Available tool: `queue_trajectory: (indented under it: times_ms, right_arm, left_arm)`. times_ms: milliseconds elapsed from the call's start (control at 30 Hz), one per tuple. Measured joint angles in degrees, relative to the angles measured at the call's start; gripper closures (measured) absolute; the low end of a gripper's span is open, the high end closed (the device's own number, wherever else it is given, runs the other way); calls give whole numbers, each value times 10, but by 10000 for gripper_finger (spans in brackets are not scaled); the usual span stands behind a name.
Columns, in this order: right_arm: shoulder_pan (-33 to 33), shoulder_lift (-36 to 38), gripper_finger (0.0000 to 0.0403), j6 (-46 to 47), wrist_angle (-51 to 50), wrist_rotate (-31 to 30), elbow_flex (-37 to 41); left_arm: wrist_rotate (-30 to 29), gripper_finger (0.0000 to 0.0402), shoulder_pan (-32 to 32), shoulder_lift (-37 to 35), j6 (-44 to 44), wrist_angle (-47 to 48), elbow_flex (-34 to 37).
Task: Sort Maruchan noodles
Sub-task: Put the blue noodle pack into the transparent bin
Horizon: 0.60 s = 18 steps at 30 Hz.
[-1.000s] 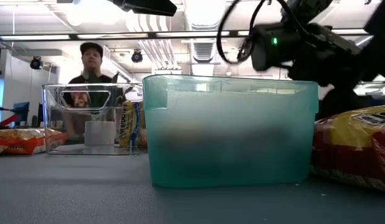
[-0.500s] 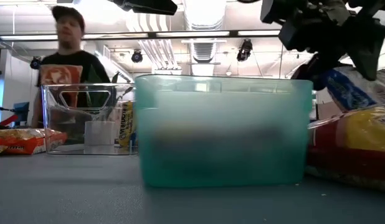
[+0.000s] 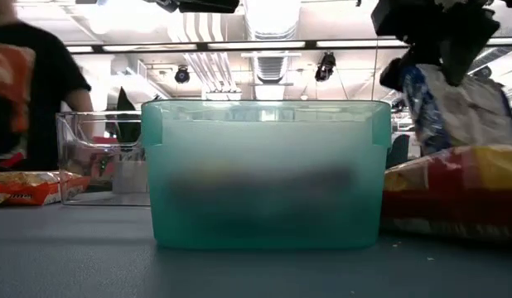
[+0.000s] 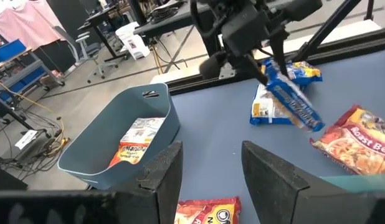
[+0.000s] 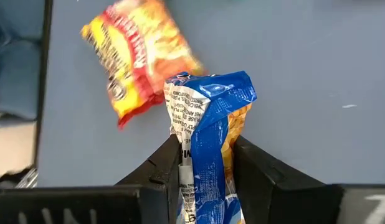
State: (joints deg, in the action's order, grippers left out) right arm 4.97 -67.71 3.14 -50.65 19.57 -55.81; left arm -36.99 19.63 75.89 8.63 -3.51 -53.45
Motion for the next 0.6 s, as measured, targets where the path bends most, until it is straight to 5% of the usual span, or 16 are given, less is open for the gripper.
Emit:
queue_trajectory:
  times_ms: [233, 600]
  right_arm:
    - [0, 56, 301, -3, 58, -71, 3]
    - [0, 129, 301, -49, 384, -108, 140]
  left_arm:
    - [0, 255, 0, 0, -10, -8, 0]
    - [35, 230, 0, 0, -68, -46, 0]
